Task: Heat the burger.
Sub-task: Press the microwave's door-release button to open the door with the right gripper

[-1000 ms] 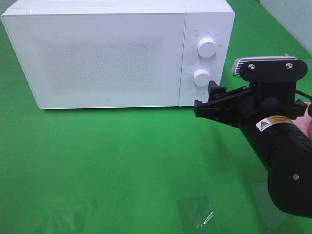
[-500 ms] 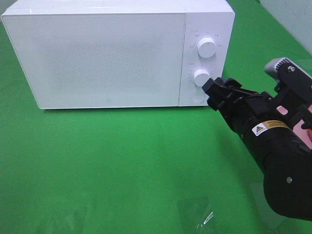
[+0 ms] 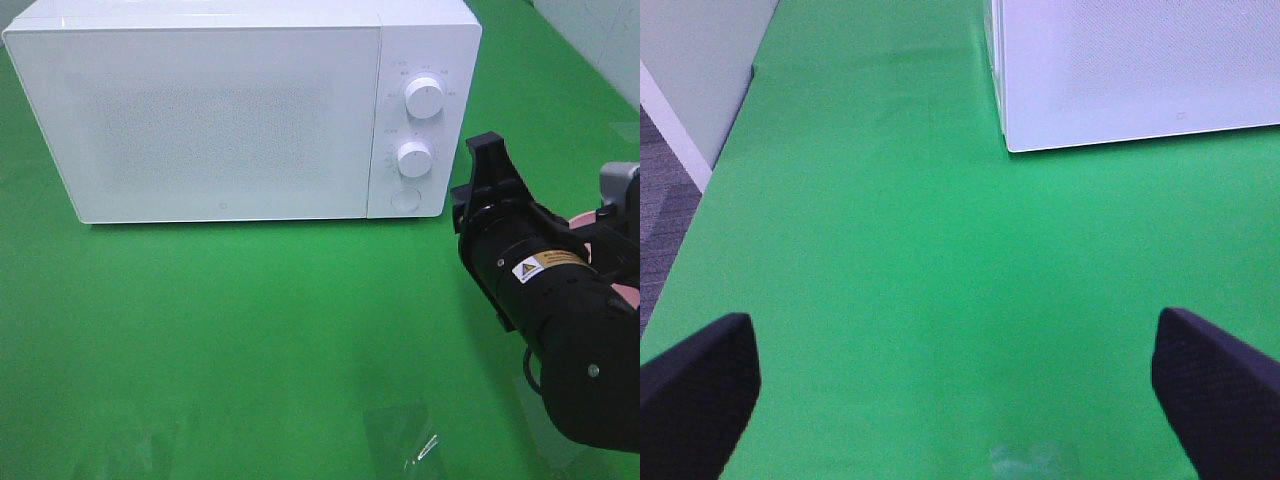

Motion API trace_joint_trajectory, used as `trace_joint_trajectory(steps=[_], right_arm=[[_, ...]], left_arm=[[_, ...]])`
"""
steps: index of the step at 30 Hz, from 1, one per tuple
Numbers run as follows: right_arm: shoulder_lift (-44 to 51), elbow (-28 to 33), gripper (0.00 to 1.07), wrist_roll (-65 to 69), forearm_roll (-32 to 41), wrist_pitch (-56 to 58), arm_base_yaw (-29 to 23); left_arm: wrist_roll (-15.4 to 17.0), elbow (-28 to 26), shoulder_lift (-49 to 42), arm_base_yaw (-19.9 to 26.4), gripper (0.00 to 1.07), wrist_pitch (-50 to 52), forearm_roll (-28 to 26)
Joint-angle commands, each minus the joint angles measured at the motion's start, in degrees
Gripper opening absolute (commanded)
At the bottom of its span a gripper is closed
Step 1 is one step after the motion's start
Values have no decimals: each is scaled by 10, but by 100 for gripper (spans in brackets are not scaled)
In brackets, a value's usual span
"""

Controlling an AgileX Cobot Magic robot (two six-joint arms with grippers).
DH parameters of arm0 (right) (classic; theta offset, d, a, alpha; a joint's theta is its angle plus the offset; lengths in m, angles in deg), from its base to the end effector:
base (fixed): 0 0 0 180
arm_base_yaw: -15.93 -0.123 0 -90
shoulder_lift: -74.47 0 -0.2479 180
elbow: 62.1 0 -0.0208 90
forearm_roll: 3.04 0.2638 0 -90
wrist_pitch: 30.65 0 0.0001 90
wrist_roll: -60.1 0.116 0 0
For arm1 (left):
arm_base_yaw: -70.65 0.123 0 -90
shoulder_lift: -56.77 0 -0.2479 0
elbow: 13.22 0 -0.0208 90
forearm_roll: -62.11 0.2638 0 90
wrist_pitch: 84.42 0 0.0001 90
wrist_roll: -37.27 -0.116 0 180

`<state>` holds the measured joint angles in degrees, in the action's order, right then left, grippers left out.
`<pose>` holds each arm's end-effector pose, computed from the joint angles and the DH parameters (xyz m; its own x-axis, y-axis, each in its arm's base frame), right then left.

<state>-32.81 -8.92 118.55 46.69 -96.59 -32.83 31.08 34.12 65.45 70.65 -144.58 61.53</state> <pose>0.2333 0.1436 0.0963 -0.1130 0.9536 -0.2789 0.1610 0.2946 0.9420 0.0661 -0.0010 0.2738 -0.4380 0.1028 -0.8931 0.0532 0.9947 0.0884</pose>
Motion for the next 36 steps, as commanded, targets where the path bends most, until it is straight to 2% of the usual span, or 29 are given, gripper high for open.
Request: trace_joint_trajectory(steps=[1,5,9,26,36], right_arm=[[2,0,3,54,-21,24,-2],[2,0,0,127,-54,45,-2],[2,0,0,144,-83,45,1],[-28,-20,0,151,-51,44,2],[-60,-54,0,157,-105,52,68]], left_arm=[[1,2,-14,0,100,7,-1],[1,2,-14,0,100,7,-1],[1,2,-14,0,100,7,-1],[1,2,-14,0,100,7,-1],[1,2,-14,0,100,7,-1]])
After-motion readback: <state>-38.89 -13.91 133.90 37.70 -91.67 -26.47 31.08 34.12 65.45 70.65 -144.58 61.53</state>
